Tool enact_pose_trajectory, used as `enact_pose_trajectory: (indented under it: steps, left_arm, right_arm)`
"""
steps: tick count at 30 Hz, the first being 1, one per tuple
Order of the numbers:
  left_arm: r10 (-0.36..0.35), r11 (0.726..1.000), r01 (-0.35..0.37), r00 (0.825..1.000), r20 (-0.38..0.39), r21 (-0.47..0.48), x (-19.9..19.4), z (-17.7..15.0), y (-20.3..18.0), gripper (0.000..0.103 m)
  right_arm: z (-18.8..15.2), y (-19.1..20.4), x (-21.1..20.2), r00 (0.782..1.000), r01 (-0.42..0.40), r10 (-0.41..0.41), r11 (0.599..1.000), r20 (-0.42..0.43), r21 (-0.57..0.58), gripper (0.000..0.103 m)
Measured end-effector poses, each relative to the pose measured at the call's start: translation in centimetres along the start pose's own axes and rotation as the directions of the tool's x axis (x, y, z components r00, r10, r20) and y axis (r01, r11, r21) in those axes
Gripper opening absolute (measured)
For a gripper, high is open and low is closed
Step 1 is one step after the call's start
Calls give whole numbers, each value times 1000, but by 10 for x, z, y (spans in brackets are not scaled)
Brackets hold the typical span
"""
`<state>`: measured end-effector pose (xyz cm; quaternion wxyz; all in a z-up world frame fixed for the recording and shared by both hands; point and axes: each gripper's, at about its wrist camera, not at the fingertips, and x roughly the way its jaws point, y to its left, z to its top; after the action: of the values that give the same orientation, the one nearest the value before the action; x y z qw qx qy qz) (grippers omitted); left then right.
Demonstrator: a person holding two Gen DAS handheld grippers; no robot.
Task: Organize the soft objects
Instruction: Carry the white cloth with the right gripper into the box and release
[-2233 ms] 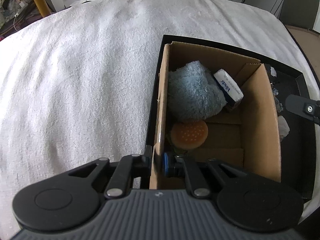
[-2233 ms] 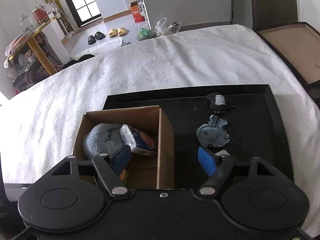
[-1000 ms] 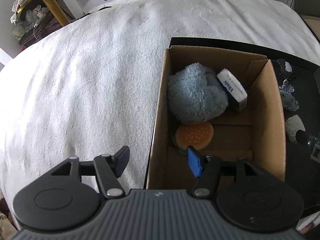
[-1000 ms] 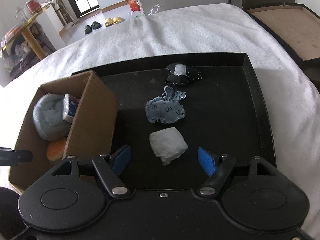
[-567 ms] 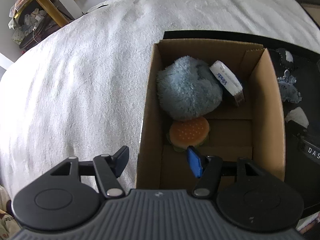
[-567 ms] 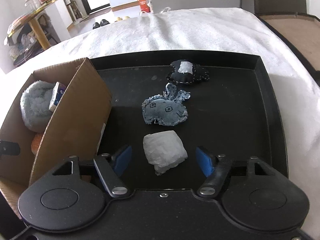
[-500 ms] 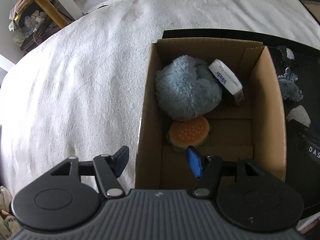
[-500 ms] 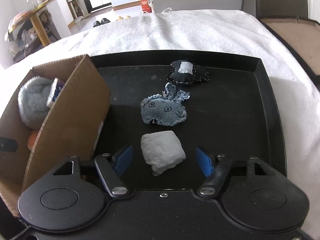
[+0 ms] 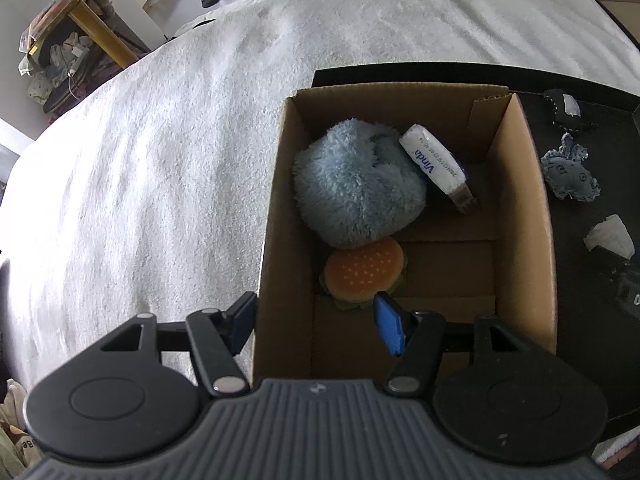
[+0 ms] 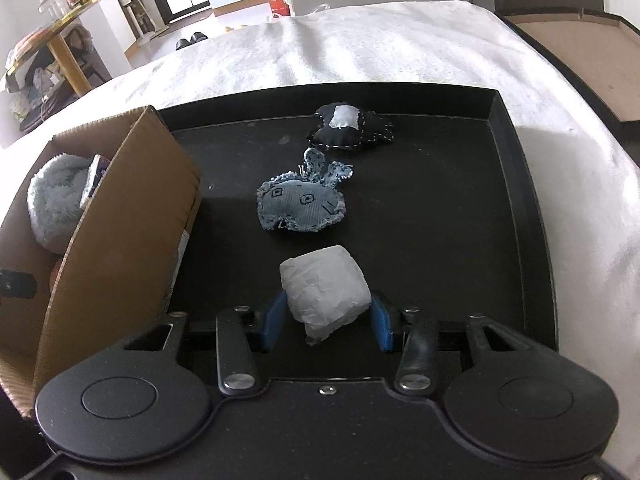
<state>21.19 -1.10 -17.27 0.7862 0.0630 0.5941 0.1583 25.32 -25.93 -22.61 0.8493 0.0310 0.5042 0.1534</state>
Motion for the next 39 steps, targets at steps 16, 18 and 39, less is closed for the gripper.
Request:
enact_pose_trajectory:
  steps: [16, 18, 39]
  left_arm:
    - [-39, 999, 39, 999, 23, -10, -8, -9, 12, 62]
    - [-48, 999, 48, 998, 31, -12, -10, -10, 15, 62]
    - [-160, 985, 165, 982, 97, -46, -17, -17, 51, 62]
  right_arm:
    - [19, 15, -49, 998, -63, 62, 997, 31, 47, 44]
    - [22, 20, -55, 997, -62, 61, 997, 41, 34, 44]
    - [38, 87, -86, 991, -91, 95, 995, 90, -46, 44]
